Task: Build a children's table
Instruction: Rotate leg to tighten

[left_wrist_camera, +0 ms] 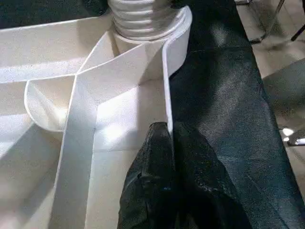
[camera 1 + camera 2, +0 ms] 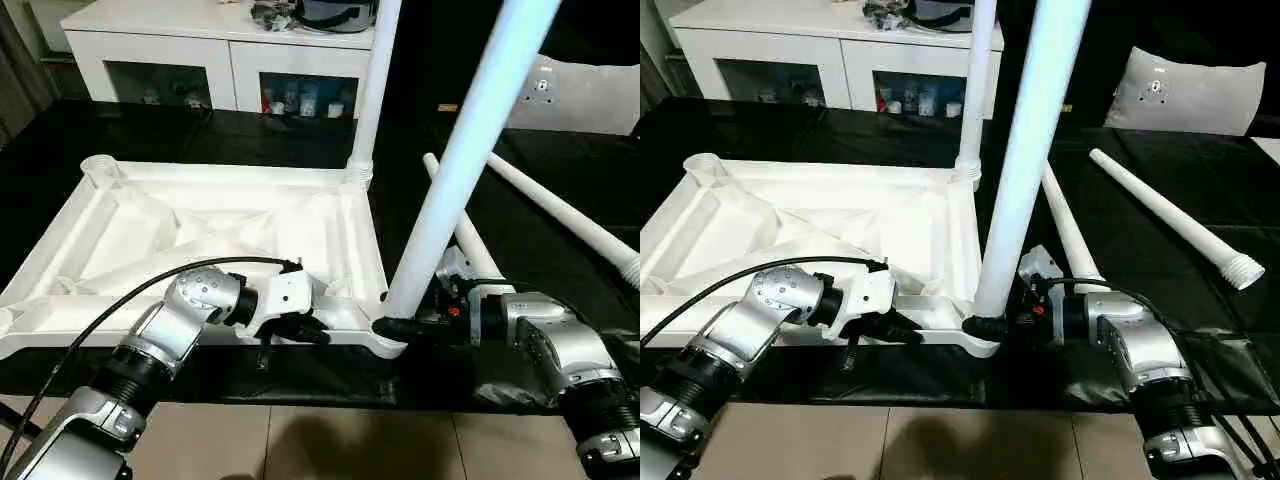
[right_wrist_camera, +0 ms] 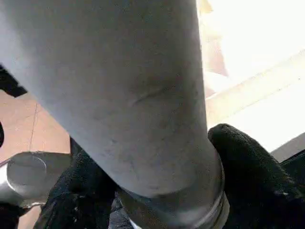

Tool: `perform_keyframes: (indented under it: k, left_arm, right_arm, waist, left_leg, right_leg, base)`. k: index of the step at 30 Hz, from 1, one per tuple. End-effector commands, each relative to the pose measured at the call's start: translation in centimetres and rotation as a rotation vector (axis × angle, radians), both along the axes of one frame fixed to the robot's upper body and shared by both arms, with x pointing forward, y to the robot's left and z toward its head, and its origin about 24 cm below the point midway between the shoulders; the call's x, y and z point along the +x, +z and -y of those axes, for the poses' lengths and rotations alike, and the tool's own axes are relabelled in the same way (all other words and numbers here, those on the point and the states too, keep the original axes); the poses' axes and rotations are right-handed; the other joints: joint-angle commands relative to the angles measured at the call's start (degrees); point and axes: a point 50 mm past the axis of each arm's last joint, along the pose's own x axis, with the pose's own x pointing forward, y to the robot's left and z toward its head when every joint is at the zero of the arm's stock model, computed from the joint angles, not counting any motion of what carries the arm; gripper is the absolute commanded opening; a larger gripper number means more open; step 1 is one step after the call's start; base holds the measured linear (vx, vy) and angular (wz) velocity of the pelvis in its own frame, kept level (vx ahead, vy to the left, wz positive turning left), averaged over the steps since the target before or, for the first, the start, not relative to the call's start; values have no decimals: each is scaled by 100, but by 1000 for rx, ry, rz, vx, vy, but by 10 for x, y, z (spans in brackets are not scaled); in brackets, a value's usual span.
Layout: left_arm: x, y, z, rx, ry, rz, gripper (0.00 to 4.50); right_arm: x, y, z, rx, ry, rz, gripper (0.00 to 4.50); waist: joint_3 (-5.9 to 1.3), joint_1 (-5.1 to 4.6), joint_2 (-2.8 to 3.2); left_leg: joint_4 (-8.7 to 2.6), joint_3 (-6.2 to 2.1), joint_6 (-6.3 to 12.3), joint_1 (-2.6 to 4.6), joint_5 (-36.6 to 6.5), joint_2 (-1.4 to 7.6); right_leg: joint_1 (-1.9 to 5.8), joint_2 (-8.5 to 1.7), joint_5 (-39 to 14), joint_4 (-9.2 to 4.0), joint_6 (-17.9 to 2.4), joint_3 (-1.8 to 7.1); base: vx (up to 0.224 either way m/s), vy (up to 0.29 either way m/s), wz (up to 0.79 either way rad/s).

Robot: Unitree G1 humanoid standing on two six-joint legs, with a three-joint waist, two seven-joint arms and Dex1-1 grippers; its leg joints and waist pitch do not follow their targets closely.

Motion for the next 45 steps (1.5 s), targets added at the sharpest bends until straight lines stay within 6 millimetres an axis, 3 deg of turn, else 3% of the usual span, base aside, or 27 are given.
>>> perform_keyframes:
  k: [1, 4, 5, 7, 8, 10, 11, 16, 17, 19, 21, 24, 31, 36, 40, 45]
  left_arm:
    - [-7, -13, 4, 37, -4, -55, 0]
    - [-5, -12, 10, -10, 85, -64, 0]
    - [-2, -12, 17, -47, 186, -65, 0]
    - [0, -12, 20, -64, 241, -64, 0]
    - [1, -12, 21, -66, 248, -64, 0]
    - [8, -12, 35, -125, 425, -59, 0]
    - [9, -11, 40, -134, 463, -57, 0]
    - [17, -5, 59, -167, 625, -41, 0]
    - [20, -1, 72, -190, 676, -26, 0]
    - [19, 0, 77, -190, 675, -20, 0]
    - [17, 1, 80, -179, 662, -12, 0]
    - [16, 0, 77, -170, 672, -11, 0]
    - [15, -4, 67, -133, 644, 15, 0]
    - [16, -4, 60, -123, 607, 24, 0]
    - [15, -10, 40, -53, 507, 31, 0]
    - [10, -11, 27, -5, 382, 33, 0]
  right_arm:
    - [-5, -4, -9, 25, 28, -27, 270]
    - [-2, -8, -12, 30, -64, -5, 270]
    - [4, -11, -15, 40, -170, 7, 270]
    - [6, -12, -17, 45, -223, 6, 270]
    - [7, -13, -18, 44, -229, 7, 270]
    - [17, -21, -27, 33, -417, 7, 269]
    - [19, -24, -30, 27, -463, 11, 269]
    - [34, -31, -43, 8, -727, -11, 269]
    - [40, -32, -47, 4, -832, -4, 269]
    - [42, -31, -49, 7, -856, 5, 269]
    - [44, -30, -50, 23, -883, 8, 325]
    - [45, -28, -49, 44, -893, 16, 345]
    - [41, -16, -28, 63, -782, 114, 423]
    - [38, -9, -16, 73, -716, 159, 443]
    - [29, 2, 5, 25, -524, 198, 443]
    - [25, 11, 17, -2, -402, 201, 443]
  waist:
    - [-324, 8, -6]
    - [-313, -8, -12]
    - [-301, -26, -23]
    - [-277, -64, -21]
    - [-273, -70, -29]
    - [-264, -151, -28]
    - [-263, -185, -59]
    - [-267, -312, -42]
    - [-273, -341, -46]
    - [-300, -339, -36]
    - [-300, -323, -37]
    - [-320, -302, -41]
    - [-338, -245, -37]
    - [-314, -229, -41]
    - [-308, -207, -45]
    - [-323, -195, -34]
  left_leg:
    - [-384, -8, 263, -1, -1283, 243]
    - [-394, -13, 218, 0, -1372, 243]
    - [-400, -14, 195, 12, -1500, 231]
    - [-416, -27, 105, 32, -1704, 218]
    - [-409, -26, 87, 56, -1789, 208]
    - [-418, -77, 1, 40, -2000, 193]
    - [-412, -73, 12, 31, -2021, 182]
    - [-381, -69, 82, 19, -2065, 138]
    - [-372, -68, 98, 28, -2057, 132]
    - [-367, -62, 140, 14, -1976, 132]
    - [-383, -45, 217, -1, -1872, 144]
    - [-395, -32, 298, -51, -1646, 152]
    - [-373, -3, 450, -74, -1189, 172]
    - [-384, -3, 438, -60, -1385, 174]
    - [-388, -11, 463, -61, -1424, 175]
    - [-373, -6, 493, -54, -1299, 192]
  right_leg:
    - [304, -341, -1714, -335, -1046, 264]
    - [293, -355, -1881, -354, -1016, 266]
    - [288, -352, -2097, -392, -961, 260]
    - [258, -350, -2509, -438, -859, 247]
    - [241, -351, -2712, -466, -787, 240]
    - [241, -367, -3296, -534, -510, 181]
    - [237, -356, -3355, -550, -460, 178]
    - [195, -347, -3583, -616, -287, 153]
    - [171, -343, -3567, -630, -292, 145]
    - [187, -342, -3415, -613, -299, 152]
    - [179, -315, -3066, -585, -363, 180]
    - [227, -314, -2632, -517, -478, 204]
    - [290, -303, -1861, -429, -756, 226]
    - [286, -309, -2238, -471, -704, 218]
    - [285, -304, -2401, -487, -583, 222]
    - [281, -313, -2089, -437, -784, 228]
  base:
    - [0, 0, 0]
    - [0, 0, 0]
    - [0, 0, 0]
    - [0, 0, 0]
    - [0, 0, 0]
    - [0, 0, 0]
    - [0, 0, 0]
    - [0, 0, 0]
    - [0, 0, 0]
    - [0, 0, 0]
    - [0, 0, 0]
    - [0, 0, 0]
    - [0, 0, 0]
    - [0, 0, 0]
    - [0, 0, 0]
    - [0, 0, 0]
